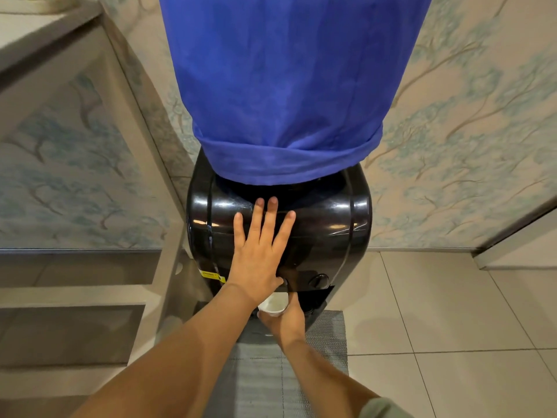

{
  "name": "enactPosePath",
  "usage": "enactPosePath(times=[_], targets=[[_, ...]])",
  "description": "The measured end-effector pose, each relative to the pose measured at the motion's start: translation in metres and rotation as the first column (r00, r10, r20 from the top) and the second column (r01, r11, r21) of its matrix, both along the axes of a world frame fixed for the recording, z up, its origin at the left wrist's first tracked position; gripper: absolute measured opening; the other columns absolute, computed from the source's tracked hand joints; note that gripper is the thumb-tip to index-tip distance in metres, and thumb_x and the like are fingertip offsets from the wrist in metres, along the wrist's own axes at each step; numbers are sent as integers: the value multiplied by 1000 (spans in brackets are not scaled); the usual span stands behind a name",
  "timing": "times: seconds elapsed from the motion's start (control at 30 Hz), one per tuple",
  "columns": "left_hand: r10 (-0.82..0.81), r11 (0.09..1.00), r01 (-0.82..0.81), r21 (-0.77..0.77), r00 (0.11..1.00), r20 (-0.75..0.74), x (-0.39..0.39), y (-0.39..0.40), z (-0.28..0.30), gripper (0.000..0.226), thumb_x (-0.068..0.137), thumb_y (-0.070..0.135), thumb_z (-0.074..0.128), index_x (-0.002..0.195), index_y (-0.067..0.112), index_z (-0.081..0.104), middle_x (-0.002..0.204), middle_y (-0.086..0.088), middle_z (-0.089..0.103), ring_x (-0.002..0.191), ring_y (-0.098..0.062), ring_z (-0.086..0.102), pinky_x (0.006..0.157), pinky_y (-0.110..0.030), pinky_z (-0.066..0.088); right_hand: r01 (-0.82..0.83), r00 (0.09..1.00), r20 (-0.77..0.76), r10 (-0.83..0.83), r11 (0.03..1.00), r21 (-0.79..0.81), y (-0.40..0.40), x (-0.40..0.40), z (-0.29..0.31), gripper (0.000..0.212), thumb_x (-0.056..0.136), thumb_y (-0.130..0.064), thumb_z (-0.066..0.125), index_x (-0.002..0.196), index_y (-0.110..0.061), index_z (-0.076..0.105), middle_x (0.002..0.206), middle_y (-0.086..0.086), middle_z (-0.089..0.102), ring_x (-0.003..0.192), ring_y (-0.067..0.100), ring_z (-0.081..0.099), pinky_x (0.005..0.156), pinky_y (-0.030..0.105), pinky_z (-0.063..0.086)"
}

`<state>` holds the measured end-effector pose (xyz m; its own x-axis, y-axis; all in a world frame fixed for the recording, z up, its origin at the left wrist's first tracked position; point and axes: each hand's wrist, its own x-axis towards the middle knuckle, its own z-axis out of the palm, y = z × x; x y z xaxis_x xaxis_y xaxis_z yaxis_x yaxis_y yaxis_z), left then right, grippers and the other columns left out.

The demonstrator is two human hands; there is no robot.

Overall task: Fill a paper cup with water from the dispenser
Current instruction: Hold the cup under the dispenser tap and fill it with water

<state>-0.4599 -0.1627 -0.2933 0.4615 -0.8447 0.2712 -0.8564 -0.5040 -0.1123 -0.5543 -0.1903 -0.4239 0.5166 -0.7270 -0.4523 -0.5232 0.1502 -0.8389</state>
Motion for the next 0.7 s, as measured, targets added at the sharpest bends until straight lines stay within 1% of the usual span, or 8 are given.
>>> enactPosePath(times=[0.1,0.17,0.27,0.33,0.5,0.57,0.67,0.7], targets=[[-3,1000,3,-9,999,43,-1,-1,-2,145,30,58,86,147,17,11,152,-18,13,140,-38,5,106,-62,6,23,999,44,-24,999,28,-1,0,2,42,70,-7,73,103,-26,54,97,-7,61,92,12,59,87,32,53],[-3,1000,4,-15,998,56,-1,-1,-2,142,30,58,86,145,16,15,150,-19,15,139,-39,10,104,-62,10,33,999,33,-34,999,41,-3,0,-1,48,70,-13,76,110,-25,53,95,-10,59,85,7,57,77,22,52],[6,1000,-5,-23,998,62,-1,-1,-2,141,30,58,86,145,16,17,150,-19,16,138,-39,11,104,-62,10,-12,999,50,14,999,-34,-4,-1,-2,51,67,-7,77,97,-38,50,94,-12,58,82,4,57,61,7,47],[12,1000,-11,-23,998,62,-1,-1,-2,141,30,59,86,145,16,15,150,-19,16,138,-40,11,103,-64,8,33,998,61,-34,999,26,-7,-1,-6,36,72,-17,74,101,-28,56,99,-4,60,85,8,57,69,16,49],[16,1000,-14,-23,998,62,-1,-2,-4,139,32,61,84,145,16,17,150,-20,16,138,-40,11,103,-65,9,-69,996,-53,66,996,-62,-7,-6,-15,61,63,-33,80,115,-26,51,97,-11,56,86,6,54,72,16,44],[15,1000,-13,-28,998,63,-1,-2,-4,139,32,60,84,145,16,17,150,-20,17,138,-40,11,103,-65,8,-154,986,-92,139,972,-178,-7,-5,-8,56,66,-31,78,115,-24,51,96,-9,57,86,8,55,74,21,47],[15,999,-13,-32,998,67,-2,-2,-4,138,33,58,85,145,16,16,150,-20,16,138,-40,11,103,-65,9,18,1000,12,-18,1000,23,-5,1,-6,32,82,-22,64,113,-17,55,98,5,62,92,22,60,79,36,54],[16,999,-13,-35,998,68,-2,-2,-4,138,33,57,86,145,16,16,150,-19,16,138,-40,11,103,-65,9,-90,995,46,92,995,-46,-5,-5,-5,33,81,-19,66,111,-18,54,96,3,62,90,19,60,77,34,55]])
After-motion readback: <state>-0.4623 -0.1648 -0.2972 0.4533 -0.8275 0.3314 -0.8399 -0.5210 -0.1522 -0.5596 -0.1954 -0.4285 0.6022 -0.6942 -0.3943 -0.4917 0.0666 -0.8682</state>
